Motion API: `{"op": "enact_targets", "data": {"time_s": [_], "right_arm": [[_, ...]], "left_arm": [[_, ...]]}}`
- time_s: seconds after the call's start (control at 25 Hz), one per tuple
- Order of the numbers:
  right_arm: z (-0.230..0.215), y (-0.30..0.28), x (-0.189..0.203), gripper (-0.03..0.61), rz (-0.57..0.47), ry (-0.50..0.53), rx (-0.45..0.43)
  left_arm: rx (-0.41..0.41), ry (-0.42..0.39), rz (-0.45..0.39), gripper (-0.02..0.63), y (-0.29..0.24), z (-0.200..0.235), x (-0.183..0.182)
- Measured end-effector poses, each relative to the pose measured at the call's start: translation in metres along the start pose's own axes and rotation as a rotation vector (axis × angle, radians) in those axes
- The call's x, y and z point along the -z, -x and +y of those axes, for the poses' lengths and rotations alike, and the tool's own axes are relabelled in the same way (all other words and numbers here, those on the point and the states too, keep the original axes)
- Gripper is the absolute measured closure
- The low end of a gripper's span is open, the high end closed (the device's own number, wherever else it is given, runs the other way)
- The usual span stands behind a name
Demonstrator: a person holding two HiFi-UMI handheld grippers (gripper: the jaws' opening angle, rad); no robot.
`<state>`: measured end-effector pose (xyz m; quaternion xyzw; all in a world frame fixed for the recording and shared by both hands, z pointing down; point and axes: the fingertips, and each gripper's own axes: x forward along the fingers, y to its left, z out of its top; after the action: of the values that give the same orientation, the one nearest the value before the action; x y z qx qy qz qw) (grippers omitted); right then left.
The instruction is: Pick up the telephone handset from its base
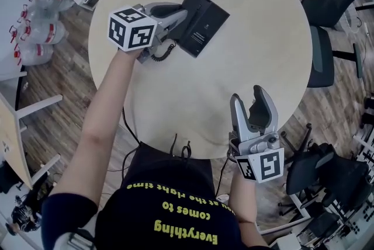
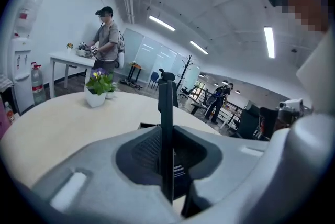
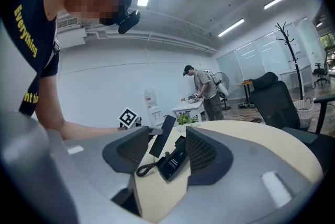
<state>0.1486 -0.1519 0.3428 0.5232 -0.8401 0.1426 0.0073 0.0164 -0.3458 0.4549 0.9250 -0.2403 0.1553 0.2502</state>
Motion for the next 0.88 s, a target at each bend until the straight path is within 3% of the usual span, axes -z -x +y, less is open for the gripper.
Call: {"op": "enact_targets", "data": {"time_s": [0.6, 0.88], "right_arm": [[0.026, 0.019, -0.042, 0.379, -0.106, 0.097, -0.028], [0.048, 0.033, -0.066, 0.387, -0.157, 0.141, -0.025]], "left_arm": [[-0.078, -0.190, -0.279, 0.541, 0.102, -0.099, -0.080], [-0.233, -0.316, -0.359, 0.541, 0.152, -0.127, -0.081]]}}
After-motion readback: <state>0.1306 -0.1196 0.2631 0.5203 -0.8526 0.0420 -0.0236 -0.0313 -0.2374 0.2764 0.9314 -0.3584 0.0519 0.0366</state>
